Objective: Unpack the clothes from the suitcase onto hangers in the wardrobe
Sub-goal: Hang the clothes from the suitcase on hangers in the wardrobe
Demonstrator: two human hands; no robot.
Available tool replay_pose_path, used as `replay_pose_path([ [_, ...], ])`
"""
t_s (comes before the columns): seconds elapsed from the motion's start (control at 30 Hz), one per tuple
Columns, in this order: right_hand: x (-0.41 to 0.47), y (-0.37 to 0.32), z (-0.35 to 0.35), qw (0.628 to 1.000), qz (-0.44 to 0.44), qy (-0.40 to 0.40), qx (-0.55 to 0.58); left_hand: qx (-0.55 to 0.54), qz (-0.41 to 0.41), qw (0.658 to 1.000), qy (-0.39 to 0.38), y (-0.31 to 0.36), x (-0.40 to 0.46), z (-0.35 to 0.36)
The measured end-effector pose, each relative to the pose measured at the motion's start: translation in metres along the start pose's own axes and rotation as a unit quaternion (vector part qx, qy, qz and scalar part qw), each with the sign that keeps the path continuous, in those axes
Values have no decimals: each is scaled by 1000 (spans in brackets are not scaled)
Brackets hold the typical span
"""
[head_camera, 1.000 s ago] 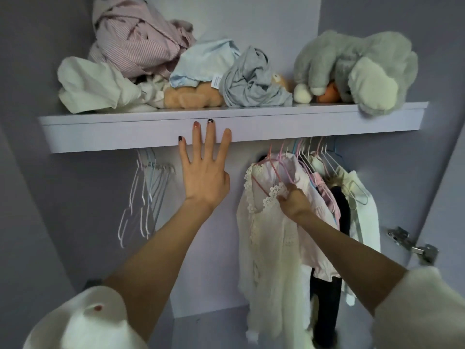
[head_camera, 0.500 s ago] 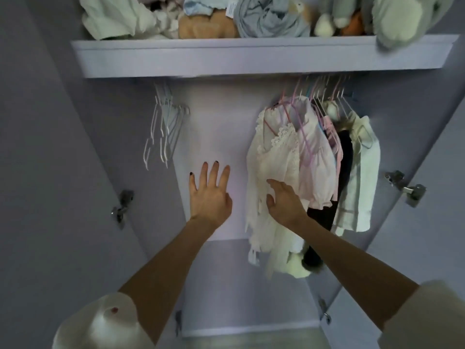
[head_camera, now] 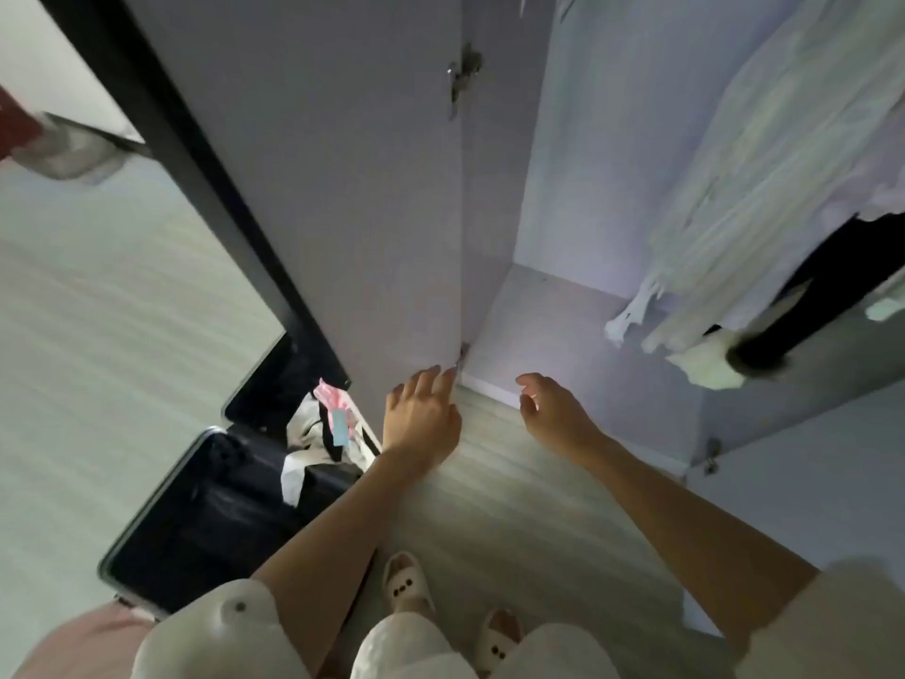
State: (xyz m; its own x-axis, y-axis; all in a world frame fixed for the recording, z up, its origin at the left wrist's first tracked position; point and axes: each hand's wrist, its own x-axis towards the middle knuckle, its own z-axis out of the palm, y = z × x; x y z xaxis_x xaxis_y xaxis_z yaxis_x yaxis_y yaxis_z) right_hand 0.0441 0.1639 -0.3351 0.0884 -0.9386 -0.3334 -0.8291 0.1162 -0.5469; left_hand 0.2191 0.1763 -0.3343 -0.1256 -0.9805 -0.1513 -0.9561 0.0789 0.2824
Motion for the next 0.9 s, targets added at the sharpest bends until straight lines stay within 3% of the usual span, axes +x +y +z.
replay_pose_path([
  [0.1,-5,-27,61,996,-21,-87,-17,-4,-81,996,-44,-60,-38,17],
  [0.23,-4,-88,137,979,-66,-194,-16,-16,-179,983,-34,-154,-75,10],
  [0.4,18,-168,209,963,-80,-254,-31,-64,-255,965,-26,-256,-93,-1],
  [0.53,56,-206,270,963,-81,-255,-20,-99,-283,954,-18,-316,-81,15],
  [0.67,93,-193,340,966,17,-258,11,-142,-318,937,-31,-356,-71,74],
  [0.9,199,-88,471,976,102,-187,-44,-183,-339,916,-109,-410,-22,264],
])
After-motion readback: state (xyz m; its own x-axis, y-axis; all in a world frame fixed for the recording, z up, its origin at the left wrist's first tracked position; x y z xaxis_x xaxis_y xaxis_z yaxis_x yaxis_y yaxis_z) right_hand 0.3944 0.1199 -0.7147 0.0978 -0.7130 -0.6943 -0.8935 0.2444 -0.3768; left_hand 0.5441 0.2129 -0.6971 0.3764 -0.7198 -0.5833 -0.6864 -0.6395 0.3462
